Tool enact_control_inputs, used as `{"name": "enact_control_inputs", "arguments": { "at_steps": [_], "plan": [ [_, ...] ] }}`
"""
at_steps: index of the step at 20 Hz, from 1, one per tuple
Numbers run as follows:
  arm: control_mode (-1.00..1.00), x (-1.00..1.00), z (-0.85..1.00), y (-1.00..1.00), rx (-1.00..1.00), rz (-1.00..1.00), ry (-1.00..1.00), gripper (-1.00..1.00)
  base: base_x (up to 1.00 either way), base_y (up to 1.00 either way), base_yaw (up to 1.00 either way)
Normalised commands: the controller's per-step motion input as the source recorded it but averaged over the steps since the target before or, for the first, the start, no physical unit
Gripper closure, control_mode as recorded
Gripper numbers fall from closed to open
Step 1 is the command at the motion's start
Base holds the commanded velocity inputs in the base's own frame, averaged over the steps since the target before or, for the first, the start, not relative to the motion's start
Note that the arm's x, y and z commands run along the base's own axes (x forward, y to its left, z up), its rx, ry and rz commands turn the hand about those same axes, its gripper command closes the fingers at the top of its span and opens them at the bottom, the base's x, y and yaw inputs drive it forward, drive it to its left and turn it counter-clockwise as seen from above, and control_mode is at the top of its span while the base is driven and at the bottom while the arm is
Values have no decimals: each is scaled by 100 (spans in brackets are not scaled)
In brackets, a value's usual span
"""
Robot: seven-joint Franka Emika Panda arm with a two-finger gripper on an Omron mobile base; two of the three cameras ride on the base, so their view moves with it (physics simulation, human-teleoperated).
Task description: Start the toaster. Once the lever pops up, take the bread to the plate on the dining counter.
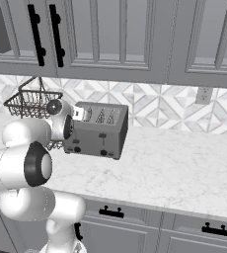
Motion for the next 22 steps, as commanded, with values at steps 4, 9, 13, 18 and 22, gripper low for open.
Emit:
{"name": "enact_control_inputs", "arguments": {
  "at_steps": [4,9,13,18,22],
  "plan": [
    [-100,0,0,0,0,0,0,-100,0,0,0],
    [-100,0,0,0,0,0,0,-100,0,0,0],
    [-100,0,0,0,0,0,0,-100,0,0,0],
    [-100,0,0,0,0,0,0,-100,0,0,0],
    [-100,0,0,0,0,0,0,-100,0,0,0]
  ]
}}
